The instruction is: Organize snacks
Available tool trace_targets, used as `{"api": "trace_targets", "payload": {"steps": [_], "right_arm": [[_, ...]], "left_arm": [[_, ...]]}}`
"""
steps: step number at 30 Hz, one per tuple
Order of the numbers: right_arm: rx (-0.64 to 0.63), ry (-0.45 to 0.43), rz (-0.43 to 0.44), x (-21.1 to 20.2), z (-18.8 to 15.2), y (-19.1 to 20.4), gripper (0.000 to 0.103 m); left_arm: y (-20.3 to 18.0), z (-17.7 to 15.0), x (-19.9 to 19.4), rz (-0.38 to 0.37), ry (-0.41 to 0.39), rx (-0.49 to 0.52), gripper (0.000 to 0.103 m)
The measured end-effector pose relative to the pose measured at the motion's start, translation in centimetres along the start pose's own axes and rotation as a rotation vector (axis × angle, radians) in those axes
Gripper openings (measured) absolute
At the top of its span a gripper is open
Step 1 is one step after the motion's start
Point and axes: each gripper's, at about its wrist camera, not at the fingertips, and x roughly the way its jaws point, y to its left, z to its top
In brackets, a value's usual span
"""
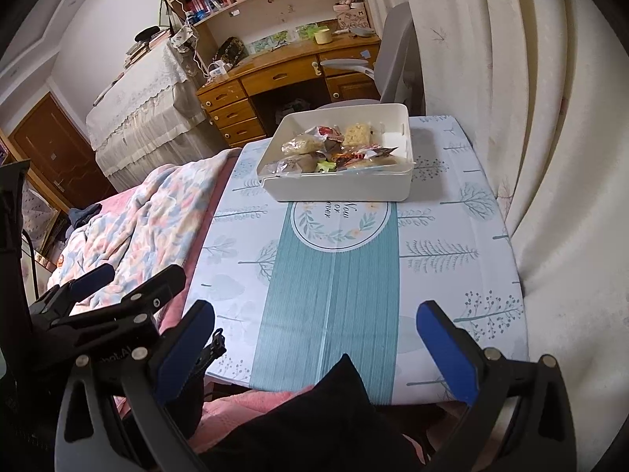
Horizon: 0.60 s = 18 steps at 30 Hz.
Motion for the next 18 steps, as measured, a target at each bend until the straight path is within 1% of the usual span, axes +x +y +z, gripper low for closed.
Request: {"api": "trace_targets", "payload": {"steps": [18], "right_arm": [[0.018,0.034,-0.008,0.3,0.2,-1.6,0.103]], "left_arm": [[-0.8,0.0,0.3,-0.003,0.007,0.004,0.102]]}}
